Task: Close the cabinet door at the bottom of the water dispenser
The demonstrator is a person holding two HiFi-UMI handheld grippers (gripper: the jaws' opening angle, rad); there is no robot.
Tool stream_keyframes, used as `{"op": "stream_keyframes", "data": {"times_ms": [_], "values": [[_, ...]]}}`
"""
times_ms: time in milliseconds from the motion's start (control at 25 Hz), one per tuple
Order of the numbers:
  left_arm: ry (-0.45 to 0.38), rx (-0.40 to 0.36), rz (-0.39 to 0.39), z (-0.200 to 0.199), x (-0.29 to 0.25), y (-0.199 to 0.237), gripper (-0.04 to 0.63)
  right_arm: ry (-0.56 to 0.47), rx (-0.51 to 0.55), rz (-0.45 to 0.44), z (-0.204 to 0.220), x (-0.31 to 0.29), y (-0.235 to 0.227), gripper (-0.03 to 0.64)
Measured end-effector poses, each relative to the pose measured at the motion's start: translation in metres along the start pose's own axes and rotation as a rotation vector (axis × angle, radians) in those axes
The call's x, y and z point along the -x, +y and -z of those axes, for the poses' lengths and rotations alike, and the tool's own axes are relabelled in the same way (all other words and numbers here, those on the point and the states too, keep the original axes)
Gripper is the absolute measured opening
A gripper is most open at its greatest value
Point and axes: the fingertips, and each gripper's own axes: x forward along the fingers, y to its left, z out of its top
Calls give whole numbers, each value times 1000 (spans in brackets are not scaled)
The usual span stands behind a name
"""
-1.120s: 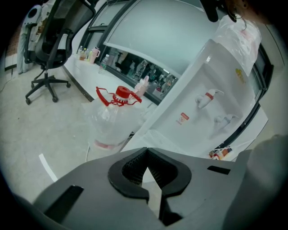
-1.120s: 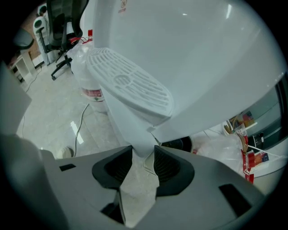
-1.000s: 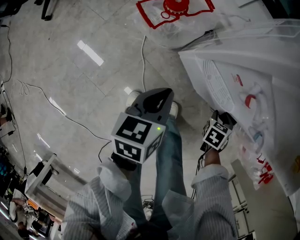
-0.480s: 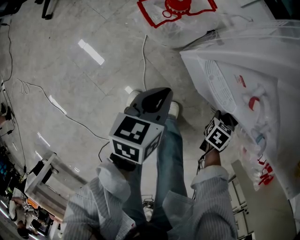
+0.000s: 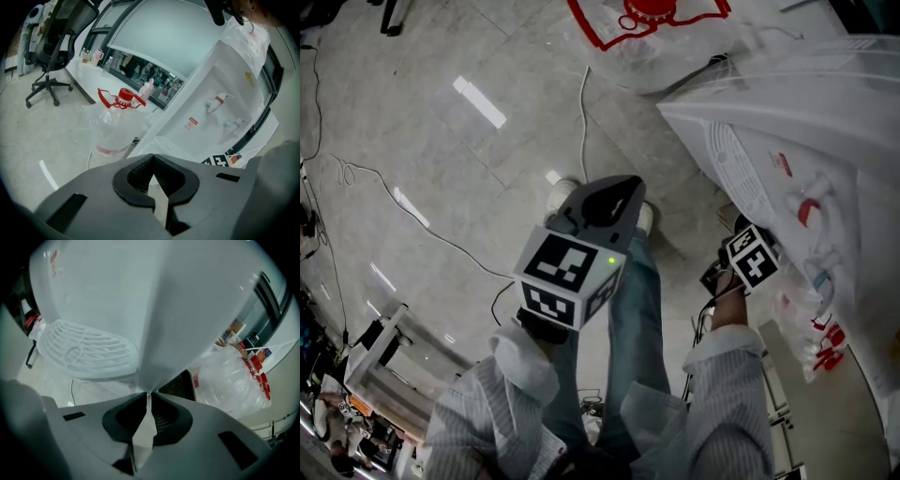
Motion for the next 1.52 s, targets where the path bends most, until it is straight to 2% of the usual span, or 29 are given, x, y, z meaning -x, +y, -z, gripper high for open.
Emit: {"op": "stream_keyframes", "data": {"times_ms": [360, 560, 880, 1280, 1400, 1520], "values": [[-5, 0, 14, 1, -7, -18, 10, -13, 39, -15, 1, -2, -1, 37], [-19, -9, 16, -5, -3, -21, 9, -23, 111, -45, 3, 0, 1, 34], [-26, -60, 54, -20, 22, -35, 9, -30, 128, -106, 11, 25, 7, 34], [7, -206, 180, -61, 72, -53, 9, -167, 23, -214, -16, 131, 54, 34], [10, -254, 214, -83, 95, -59, 9, -247, -2, -263, -38, 179, 67, 34], [-2, -296, 243, -110, 121, -69, 9, -348, 34, -314, -65, 238, 82, 34]]}}
